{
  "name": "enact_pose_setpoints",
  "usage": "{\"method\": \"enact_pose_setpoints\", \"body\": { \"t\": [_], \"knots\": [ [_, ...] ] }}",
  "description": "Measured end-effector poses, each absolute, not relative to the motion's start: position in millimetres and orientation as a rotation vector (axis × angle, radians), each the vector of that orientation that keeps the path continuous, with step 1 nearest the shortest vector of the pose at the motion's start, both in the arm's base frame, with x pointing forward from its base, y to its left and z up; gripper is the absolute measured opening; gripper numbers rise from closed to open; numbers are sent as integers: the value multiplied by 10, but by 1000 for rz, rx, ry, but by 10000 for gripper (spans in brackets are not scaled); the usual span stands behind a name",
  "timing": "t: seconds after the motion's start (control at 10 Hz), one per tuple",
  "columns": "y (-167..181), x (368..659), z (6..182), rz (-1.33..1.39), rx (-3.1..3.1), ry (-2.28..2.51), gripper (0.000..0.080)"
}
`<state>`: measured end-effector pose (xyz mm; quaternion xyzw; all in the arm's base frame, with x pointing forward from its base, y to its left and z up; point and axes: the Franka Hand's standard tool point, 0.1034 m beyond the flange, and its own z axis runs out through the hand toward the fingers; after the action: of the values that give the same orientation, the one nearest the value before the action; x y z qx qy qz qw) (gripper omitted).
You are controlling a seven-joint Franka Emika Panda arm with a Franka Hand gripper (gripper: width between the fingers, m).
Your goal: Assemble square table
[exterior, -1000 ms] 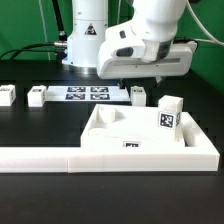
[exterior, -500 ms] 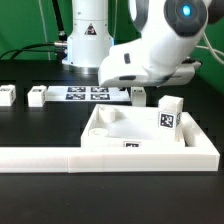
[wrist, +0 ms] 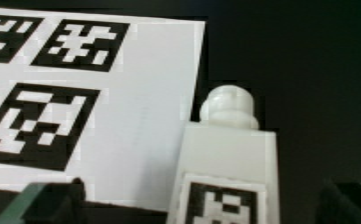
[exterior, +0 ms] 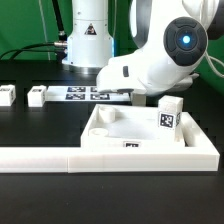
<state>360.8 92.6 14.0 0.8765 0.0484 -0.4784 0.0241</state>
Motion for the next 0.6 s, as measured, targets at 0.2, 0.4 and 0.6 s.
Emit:
{"method": "enact_pose_setpoints", "body": {
  "t": [0.2,0.4,0.6],
  "knots": [
    [908,3624,83,-1446,2732,145,649],
    [899,3615,50,-1433,2738,143,649],
    [896,3615,49,-1433,2738,141,528]
  ]
}}
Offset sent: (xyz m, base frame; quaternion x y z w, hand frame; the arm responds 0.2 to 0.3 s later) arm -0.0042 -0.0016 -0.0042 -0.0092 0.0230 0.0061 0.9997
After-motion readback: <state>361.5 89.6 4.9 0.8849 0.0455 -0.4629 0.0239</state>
